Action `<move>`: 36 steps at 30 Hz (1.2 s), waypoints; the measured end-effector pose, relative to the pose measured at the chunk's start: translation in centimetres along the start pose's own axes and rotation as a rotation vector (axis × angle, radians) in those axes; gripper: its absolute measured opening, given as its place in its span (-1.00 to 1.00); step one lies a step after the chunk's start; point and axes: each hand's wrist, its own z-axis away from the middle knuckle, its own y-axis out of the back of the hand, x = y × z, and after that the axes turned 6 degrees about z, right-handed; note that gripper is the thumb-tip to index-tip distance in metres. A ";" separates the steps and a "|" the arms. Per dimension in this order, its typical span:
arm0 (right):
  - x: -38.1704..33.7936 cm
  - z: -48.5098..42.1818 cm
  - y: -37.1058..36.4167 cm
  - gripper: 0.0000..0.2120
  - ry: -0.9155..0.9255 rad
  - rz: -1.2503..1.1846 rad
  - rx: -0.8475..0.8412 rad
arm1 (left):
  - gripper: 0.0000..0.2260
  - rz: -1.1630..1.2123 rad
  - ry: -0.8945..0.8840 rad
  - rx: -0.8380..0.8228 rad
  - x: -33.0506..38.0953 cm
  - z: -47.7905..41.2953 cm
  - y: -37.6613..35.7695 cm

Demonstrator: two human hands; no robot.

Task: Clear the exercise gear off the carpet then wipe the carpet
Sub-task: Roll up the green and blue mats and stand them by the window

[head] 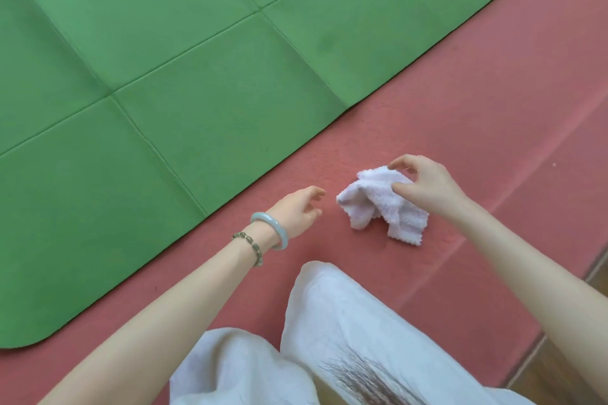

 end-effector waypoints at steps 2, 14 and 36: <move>-2.8 -0.8 0.2 -0.68 0.099 0.005 0.031 | -0.64 0.008 0.006 0.127 -1.7 1.6 2.5; -28.0 -4.9 -8.8 -0.67 0.777 0.185 -0.115 | -0.57 -0.137 0.259 0.650 -14.8 17.6 16.4; -37.0 -7.0 -23.0 -0.35 0.845 0.606 -0.275 | -0.25 0.452 0.795 1.267 -27.6 27.6 17.9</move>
